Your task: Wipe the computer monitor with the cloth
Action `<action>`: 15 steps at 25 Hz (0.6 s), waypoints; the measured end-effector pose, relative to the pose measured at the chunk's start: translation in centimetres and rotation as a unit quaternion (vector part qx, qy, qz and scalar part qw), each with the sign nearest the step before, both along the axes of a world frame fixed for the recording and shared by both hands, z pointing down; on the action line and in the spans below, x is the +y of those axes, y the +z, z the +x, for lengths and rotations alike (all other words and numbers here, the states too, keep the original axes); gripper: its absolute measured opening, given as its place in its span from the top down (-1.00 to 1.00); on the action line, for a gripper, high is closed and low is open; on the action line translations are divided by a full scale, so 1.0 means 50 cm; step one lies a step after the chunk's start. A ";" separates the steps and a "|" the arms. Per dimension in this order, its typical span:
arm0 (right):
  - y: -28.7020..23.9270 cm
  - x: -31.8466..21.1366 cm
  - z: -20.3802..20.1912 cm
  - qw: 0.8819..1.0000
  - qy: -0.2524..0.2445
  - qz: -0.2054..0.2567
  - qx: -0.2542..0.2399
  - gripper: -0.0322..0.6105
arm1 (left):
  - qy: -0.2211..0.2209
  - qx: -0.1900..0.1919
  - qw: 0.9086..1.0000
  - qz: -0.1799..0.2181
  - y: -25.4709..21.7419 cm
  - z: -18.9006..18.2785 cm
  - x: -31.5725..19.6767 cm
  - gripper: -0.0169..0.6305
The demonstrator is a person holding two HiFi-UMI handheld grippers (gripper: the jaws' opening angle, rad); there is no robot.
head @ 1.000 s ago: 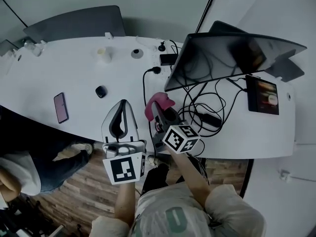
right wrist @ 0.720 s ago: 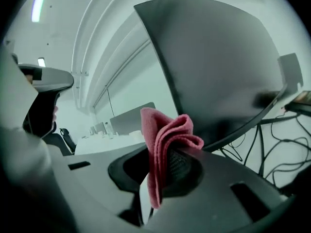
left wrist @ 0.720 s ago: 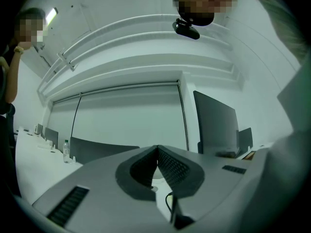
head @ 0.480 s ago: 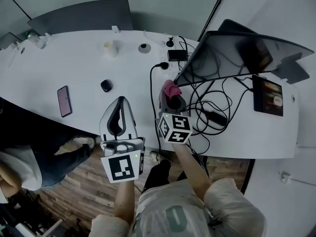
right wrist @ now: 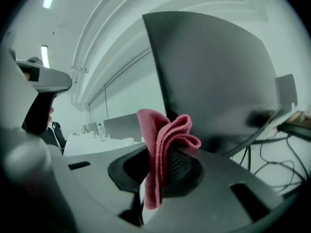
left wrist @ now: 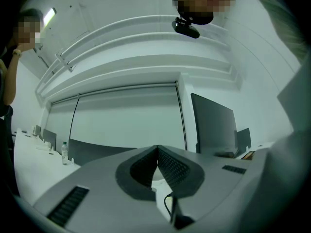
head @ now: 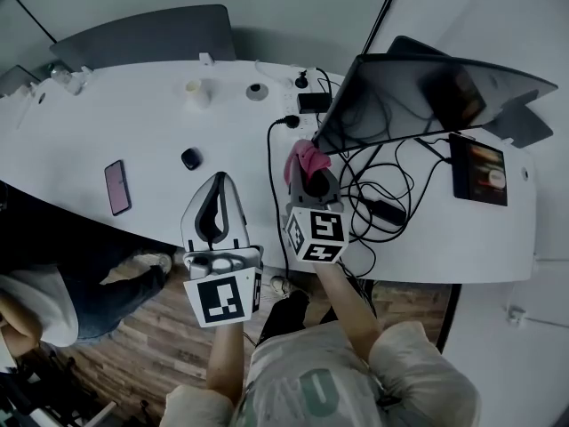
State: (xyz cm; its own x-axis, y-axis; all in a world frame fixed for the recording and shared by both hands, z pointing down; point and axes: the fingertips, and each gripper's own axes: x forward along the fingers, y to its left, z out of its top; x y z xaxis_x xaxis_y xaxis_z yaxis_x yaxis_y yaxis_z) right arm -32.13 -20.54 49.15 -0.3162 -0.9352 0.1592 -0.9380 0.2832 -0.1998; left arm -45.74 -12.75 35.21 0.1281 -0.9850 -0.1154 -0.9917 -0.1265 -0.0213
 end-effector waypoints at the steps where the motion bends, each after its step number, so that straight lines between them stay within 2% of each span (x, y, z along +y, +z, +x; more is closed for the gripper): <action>1: -0.030 0.003 0.002 1.000 -0.002 0.017 0.011 0.73 | 0.001 0.004 1.000 0.003 -0.007 0.003 -0.001 0.90; 8: -0.257 0.019 0.000 0.988 -0.007 0.128 0.082 0.73 | 0.009 0.018 0.999 0.038 -0.078 0.020 -0.004 0.90; 15: -0.485 0.032 -0.003 0.969 -0.028 0.220 0.110 0.73 | 0.012 0.030 0.998 0.057 -0.152 0.038 -0.015 0.90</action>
State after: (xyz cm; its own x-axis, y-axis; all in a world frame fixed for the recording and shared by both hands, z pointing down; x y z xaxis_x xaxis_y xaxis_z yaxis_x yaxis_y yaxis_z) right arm -32.28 -18.94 24.88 -0.3714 -0.9105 -0.1819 -0.9252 0.3464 0.1551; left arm -43.85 -13.50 27.63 0.1416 -0.9620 -0.2337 -0.9883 -0.1507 0.0217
